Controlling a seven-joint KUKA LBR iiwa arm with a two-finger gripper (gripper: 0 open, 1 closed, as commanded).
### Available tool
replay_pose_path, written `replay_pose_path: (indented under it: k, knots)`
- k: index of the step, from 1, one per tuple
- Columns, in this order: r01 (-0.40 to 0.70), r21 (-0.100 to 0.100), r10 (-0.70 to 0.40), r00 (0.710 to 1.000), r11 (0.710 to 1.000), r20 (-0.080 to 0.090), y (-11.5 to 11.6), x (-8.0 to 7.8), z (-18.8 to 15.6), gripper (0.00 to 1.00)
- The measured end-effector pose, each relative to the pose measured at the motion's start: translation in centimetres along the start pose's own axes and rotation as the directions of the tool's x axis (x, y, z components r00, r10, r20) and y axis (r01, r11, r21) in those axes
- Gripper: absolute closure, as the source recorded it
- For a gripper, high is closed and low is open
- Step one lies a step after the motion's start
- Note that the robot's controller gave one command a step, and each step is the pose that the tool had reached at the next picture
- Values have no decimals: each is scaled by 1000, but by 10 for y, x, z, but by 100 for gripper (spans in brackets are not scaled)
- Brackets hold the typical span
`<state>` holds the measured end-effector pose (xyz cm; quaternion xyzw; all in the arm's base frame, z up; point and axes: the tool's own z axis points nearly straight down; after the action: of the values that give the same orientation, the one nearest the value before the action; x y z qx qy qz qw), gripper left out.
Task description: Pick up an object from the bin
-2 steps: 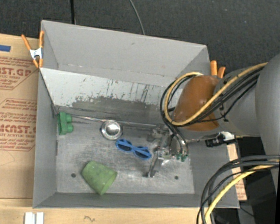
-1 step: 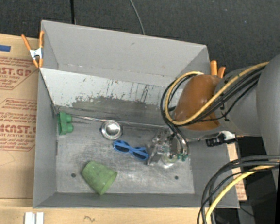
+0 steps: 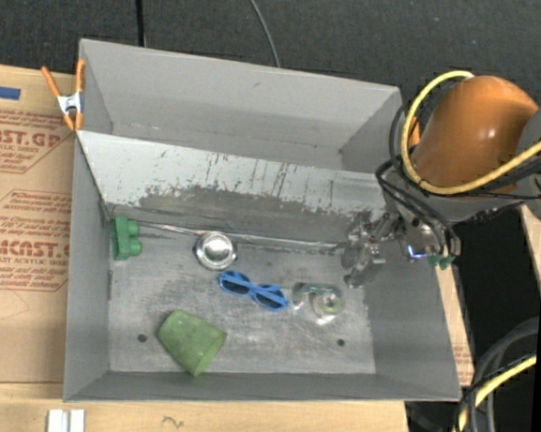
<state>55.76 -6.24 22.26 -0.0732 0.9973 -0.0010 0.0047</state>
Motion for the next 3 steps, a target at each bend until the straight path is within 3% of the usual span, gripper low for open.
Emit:
replay_pose_path:
  k: [1,2,3]
  knots:
    - [0,-3,0,1000,1000,-6,1,1,4,0]
    - [219,-7,-219,976,976,-12,12,-18,130,0]
    - [255,-6,-255,967,967,-1,74,-2,152,0]
